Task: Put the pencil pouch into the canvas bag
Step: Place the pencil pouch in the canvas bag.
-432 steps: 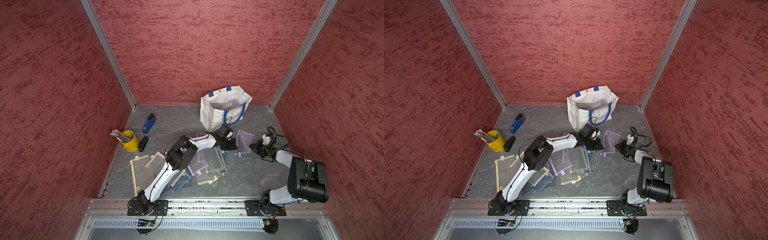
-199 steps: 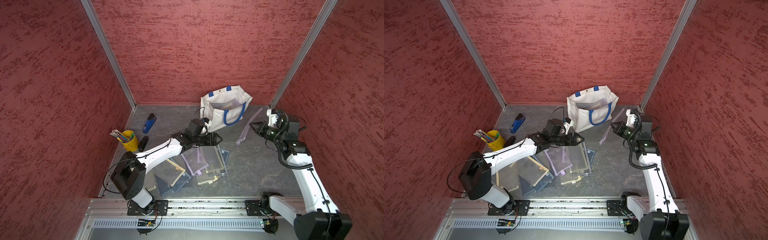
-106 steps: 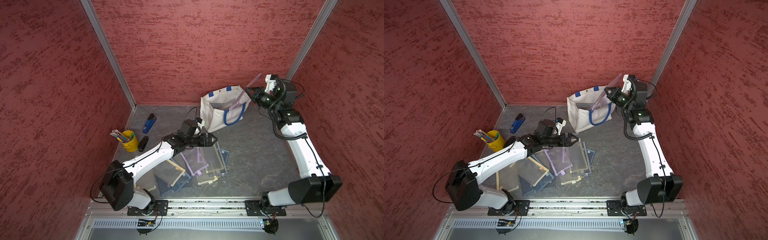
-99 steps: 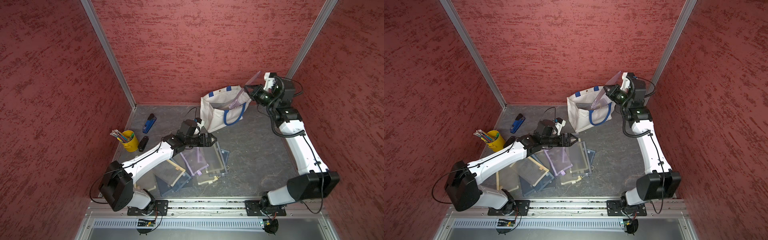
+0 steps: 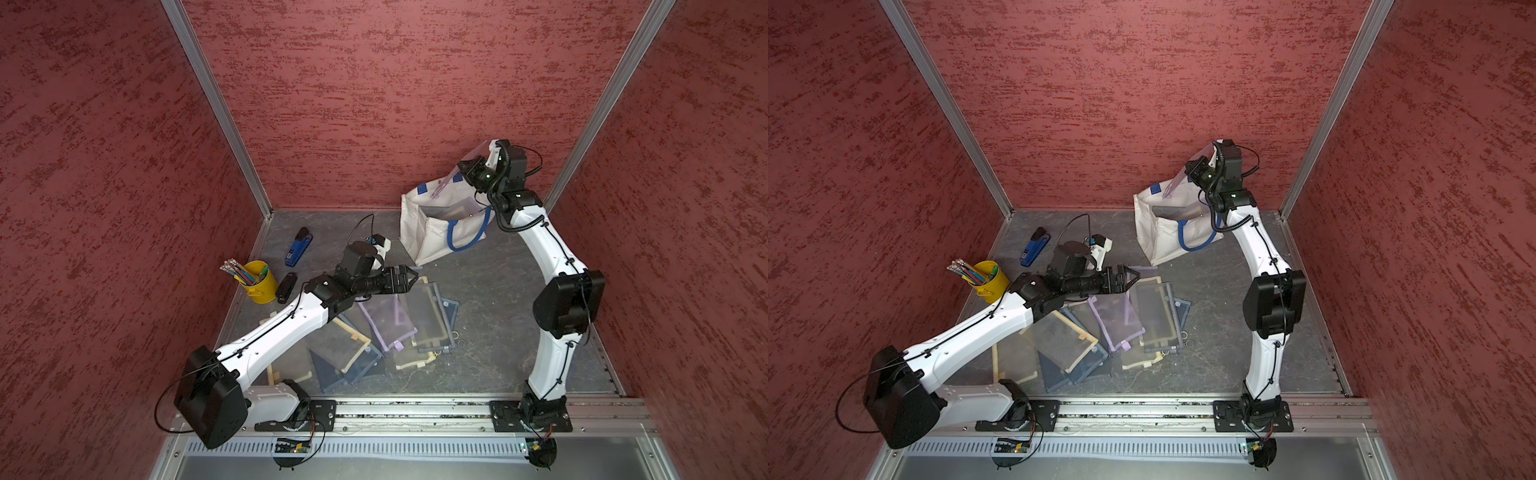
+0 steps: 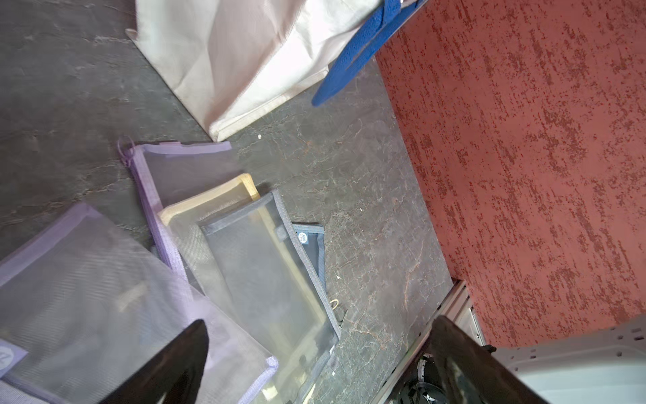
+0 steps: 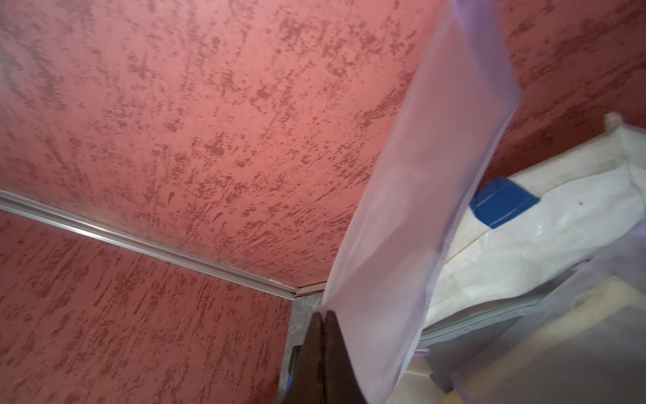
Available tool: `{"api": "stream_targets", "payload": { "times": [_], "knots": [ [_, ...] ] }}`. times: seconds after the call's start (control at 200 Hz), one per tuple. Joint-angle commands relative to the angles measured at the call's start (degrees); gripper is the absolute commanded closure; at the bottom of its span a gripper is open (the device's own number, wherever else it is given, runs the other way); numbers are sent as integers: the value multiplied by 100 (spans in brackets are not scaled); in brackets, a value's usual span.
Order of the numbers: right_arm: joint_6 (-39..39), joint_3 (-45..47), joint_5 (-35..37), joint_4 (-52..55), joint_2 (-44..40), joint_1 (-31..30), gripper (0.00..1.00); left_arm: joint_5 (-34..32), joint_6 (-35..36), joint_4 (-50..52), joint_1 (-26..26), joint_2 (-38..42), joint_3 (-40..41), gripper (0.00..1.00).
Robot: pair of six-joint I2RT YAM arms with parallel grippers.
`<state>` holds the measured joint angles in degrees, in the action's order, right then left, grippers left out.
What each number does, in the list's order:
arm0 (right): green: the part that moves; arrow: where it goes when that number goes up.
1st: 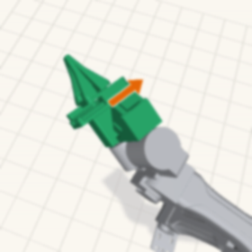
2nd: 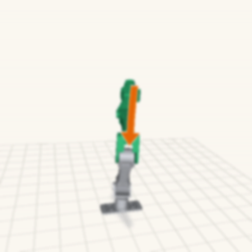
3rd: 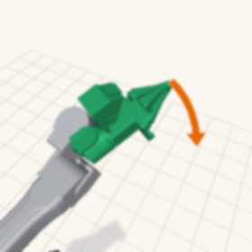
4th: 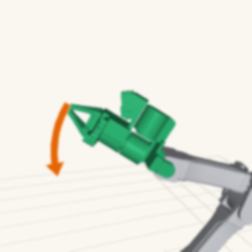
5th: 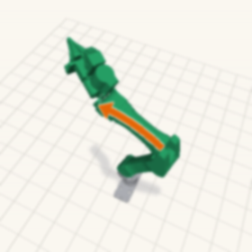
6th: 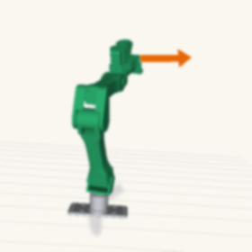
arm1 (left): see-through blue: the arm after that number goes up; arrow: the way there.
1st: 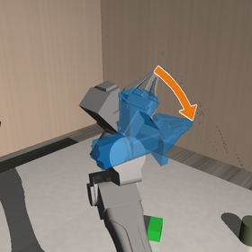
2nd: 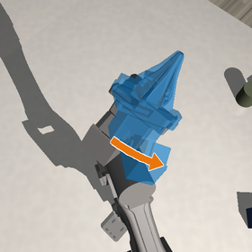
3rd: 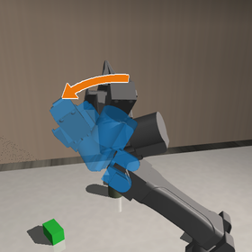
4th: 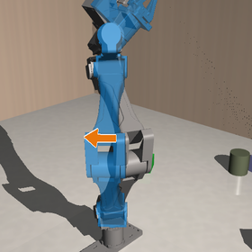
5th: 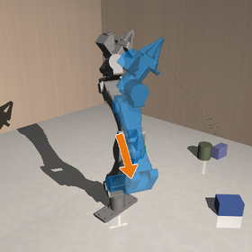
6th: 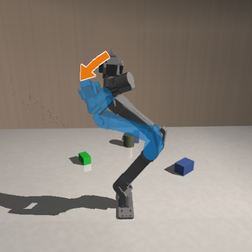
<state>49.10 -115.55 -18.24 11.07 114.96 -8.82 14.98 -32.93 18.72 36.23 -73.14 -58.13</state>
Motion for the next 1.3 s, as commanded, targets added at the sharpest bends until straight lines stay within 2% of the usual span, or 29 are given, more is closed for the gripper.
{"api": "stream_targets", "payload": {
  "times": [0.0, 0.421, 0.611, 0.827, 0.882, 1.022, 1.127, 1.297],
  "knots": [
    [91, 103, 303, -52, -36, -23, 100, -57, 72, 65, -87, 72, 12, 0],
    [219, 1348, 287, -214, -146, -201, 100, 10, 14, 23, -201, -218, -135, 0],
    [-96, 1327, 441, 48, -353, -238, 100, -53, -72, 67, -287, -65, -41, 0],
    [90, 1454, 392, -50, -515, -273, 100, -124, -136, 103, -318, 171, 211, 0],
    [101, 1446, 439, 5, -532, -277, 91, -147, -153, 101, -324, 242, 268, 0],
    [-80, 1377, 640, 309, -612, -282, 61, -263, -212, 154, -327, 409, 375, 1],
    [-431, 1124, 688, 664, -682, -296, 49, -299, -262, 227, -336, 539, 435, 1],
    [-1532, 734, 757, 1545, -1026, -383, 39, -34, -582, 264, -535, 963, 886, 1]
  ]
}}
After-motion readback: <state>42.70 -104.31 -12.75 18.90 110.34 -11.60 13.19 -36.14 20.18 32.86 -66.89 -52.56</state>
